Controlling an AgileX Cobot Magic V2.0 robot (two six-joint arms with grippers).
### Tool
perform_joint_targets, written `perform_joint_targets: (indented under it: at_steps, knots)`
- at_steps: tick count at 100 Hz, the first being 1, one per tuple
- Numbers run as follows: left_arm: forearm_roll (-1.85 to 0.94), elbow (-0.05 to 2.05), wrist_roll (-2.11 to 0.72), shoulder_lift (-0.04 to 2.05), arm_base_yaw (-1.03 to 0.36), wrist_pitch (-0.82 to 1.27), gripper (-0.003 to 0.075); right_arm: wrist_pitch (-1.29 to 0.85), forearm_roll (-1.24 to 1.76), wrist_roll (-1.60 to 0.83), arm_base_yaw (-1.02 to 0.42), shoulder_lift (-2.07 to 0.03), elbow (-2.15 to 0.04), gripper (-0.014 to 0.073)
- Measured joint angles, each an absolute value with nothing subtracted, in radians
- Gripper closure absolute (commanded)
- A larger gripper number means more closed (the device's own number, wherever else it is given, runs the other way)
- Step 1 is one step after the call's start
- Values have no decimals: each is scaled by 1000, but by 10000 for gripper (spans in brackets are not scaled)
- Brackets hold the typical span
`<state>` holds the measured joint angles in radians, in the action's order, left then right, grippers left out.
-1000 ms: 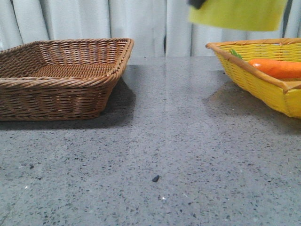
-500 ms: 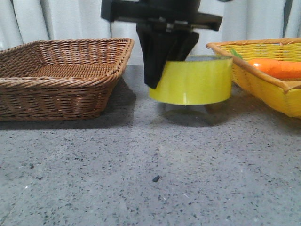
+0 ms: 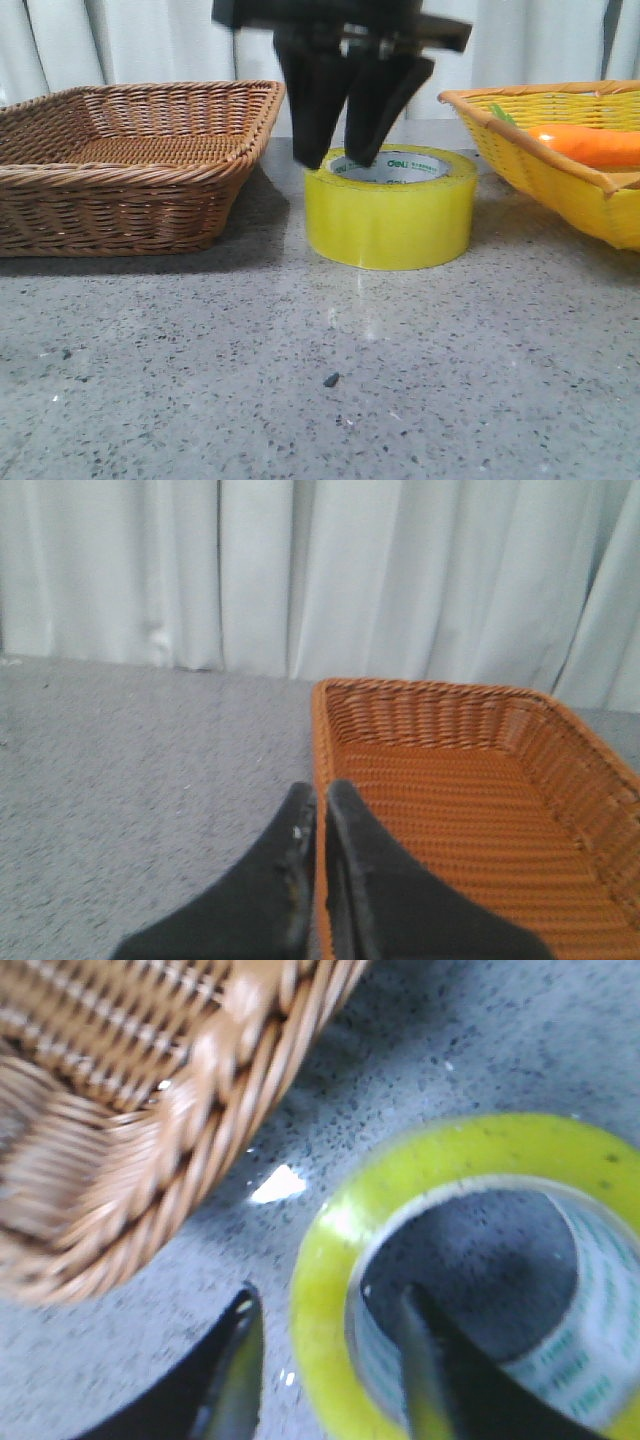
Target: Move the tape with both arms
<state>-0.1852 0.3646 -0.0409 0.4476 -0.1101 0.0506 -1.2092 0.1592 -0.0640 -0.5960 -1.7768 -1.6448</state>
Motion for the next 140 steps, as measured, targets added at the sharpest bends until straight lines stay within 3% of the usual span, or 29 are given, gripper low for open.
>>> perform_joint_targets:
  at_steps: [12,28,40,52,62,86,99,140]
  knots:
    - [-188,388,-41,473,-171,45,739,-1213,151,-64,-596,-1697,-1645,671]
    - [-189,419,-41,553,-292,28,713,-1217,85,-62,-598,-1571,-1645,666]
    - [-189,455,-41,640,-394,0,573,-1188,37,-62,-598,-1475,-1645,666]
    - [-189,511,-41,749,-497,-15,357,-1157,8,-62,-598,-1381,-1645,666]
    - [-178,571,-41,849,-589,-31,274,-1161,-5,-62,-598,-1316,-1647,666]
    - [-132,777,-41,1125,-775,0,274,-1181,-23,-62,-598,-1223,-1645,666]
    - [-129,925,-41,1269,-839,128,281,-1189,-47,-62,-598,-1182,-1643,666]
    - [-125,1290,-146,1652,-927,494,281,-1249,-55,-62,-598,-1077,-1643,666]
